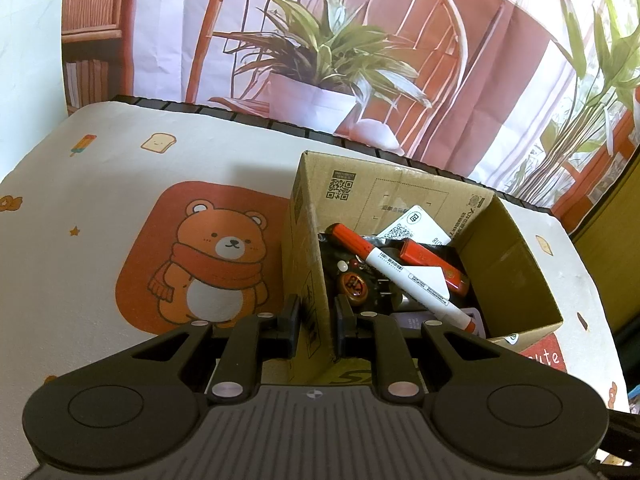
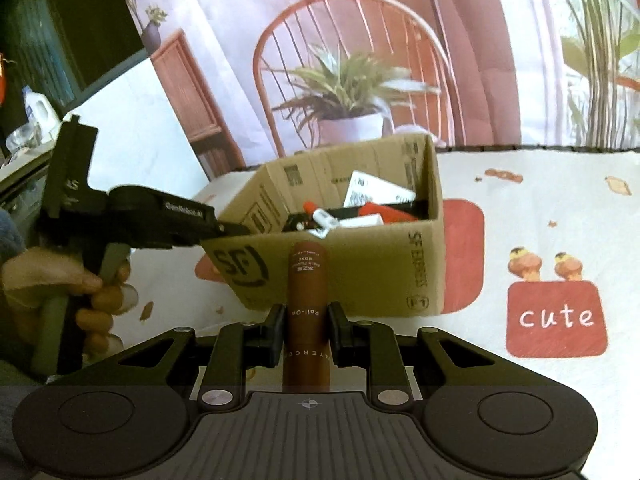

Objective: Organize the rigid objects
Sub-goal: 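Lift the dark red tube with the right gripper over the box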

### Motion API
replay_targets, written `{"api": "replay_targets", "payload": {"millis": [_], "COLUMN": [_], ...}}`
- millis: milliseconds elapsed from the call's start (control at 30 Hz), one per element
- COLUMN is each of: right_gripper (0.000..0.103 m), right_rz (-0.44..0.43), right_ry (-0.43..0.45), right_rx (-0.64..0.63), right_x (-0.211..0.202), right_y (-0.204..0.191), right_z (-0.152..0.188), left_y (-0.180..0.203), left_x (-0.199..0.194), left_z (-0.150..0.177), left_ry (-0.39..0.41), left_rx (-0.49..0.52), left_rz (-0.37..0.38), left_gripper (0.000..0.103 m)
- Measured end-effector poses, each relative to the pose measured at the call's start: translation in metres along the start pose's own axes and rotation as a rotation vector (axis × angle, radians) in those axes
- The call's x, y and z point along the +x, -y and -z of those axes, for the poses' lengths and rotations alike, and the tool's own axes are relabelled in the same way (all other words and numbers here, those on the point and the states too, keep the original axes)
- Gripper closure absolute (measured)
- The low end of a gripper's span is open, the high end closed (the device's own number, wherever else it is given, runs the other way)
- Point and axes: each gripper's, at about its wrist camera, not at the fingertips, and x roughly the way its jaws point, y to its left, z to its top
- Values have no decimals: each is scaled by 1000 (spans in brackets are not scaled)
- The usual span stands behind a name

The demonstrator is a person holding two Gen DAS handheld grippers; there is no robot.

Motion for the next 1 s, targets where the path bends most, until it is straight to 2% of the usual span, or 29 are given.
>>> {"api": "replay_targets", "payload": {"millis": [600,833,1000], "right_gripper": [82,82,82], "right_rz": [28,77,80], "right_ry": [144,172,160], "right_rx": [-18,-79,-87], "right_x": [-20,-3,29], "right_y": [3,6,13], "right_z": [-44,-71,-94], "left_y": [-1,-1,-1], "left_x": [0,0,0], "left_z": [0,0,0], "left_ry": [2,3,2], "left_rx": [-4,-7,-5], "left_rz": [2,2,3], "left_gripper": [84,84,84]}}
